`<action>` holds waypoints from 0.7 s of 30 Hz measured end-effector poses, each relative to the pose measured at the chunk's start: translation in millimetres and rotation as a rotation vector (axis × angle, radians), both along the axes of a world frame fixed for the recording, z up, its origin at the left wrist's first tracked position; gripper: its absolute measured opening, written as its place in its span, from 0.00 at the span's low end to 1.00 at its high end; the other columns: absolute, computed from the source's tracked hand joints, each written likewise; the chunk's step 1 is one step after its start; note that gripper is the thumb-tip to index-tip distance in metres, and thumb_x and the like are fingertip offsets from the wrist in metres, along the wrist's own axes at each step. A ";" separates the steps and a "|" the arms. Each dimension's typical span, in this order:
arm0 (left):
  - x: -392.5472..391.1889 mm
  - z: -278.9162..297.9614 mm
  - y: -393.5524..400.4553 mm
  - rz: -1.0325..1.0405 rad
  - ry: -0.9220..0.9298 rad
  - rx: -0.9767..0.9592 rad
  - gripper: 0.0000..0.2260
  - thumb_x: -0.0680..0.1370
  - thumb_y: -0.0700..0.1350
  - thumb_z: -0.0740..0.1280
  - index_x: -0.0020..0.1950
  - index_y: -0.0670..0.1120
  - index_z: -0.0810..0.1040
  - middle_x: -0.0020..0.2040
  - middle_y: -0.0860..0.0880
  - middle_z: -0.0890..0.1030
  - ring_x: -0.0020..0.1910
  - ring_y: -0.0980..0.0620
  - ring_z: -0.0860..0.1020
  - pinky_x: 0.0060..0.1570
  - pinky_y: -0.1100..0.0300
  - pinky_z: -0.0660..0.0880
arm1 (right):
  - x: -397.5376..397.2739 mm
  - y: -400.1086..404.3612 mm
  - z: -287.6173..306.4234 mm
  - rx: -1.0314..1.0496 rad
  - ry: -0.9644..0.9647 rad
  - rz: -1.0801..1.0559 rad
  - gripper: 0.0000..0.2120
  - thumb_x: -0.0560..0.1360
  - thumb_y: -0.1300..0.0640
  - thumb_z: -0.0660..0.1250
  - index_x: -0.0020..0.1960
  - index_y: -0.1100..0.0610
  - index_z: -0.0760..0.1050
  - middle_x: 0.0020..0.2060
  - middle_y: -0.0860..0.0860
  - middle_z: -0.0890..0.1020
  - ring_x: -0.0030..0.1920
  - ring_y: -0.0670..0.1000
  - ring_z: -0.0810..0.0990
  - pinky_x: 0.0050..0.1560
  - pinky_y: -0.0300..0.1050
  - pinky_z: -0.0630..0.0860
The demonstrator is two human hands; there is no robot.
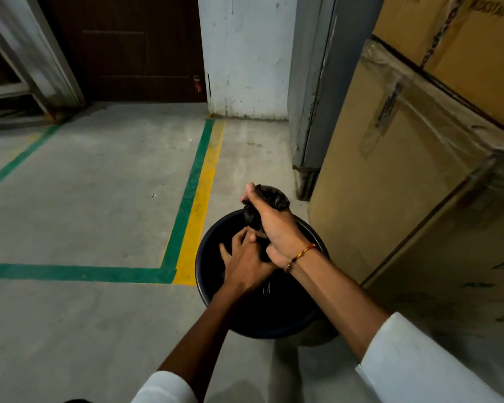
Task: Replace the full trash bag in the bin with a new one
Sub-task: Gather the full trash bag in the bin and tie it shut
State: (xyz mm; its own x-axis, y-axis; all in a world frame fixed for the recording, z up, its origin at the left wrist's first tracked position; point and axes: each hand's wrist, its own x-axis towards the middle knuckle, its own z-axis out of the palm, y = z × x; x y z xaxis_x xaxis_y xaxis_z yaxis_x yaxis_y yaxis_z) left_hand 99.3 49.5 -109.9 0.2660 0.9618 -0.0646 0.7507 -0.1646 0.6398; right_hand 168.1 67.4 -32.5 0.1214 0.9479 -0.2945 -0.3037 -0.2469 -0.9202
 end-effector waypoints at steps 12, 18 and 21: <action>13.9 8.1 -14.9 -0.068 -0.288 0.005 0.26 0.62 0.70 0.55 0.57 0.76 0.50 0.70 0.71 0.54 0.76 0.61 0.45 0.74 0.42 0.32 | 31.9 9.9 1.5 0.025 0.204 -0.007 0.16 0.76 0.43 0.67 0.40 0.55 0.75 0.29 0.50 0.65 0.19 0.45 0.61 0.22 0.36 0.59; 21.5 0.2 -7.6 0.077 -0.205 -0.005 0.38 0.60 0.71 0.54 0.69 0.64 0.68 0.73 0.60 0.65 0.76 0.55 0.54 0.75 0.41 0.40 | 33.2 5.4 -1.1 0.094 0.096 0.035 0.15 0.74 0.45 0.70 0.48 0.58 0.77 0.31 0.50 0.73 0.26 0.46 0.72 0.27 0.42 0.72; 17.2 -10.8 4.4 0.289 -0.345 -0.006 0.37 0.61 0.70 0.58 0.67 0.57 0.73 0.70 0.53 0.73 0.74 0.50 0.64 0.75 0.41 0.51 | 47.3 -3.9 -10.0 0.281 0.034 0.037 0.29 0.66 0.40 0.73 0.62 0.53 0.75 0.53 0.50 0.80 0.55 0.48 0.79 0.61 0.47 0.76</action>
State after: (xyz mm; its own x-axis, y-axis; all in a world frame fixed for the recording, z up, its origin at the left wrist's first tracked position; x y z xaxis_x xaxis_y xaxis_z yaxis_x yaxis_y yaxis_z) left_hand 116.5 53.8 -120.7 -0.0065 0.9997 -0.0253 0.5076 0.0251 0.8612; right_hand 215.4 63.4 -42.5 0.0799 0.9965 -0.0230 -0.3312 0.0048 -0.9435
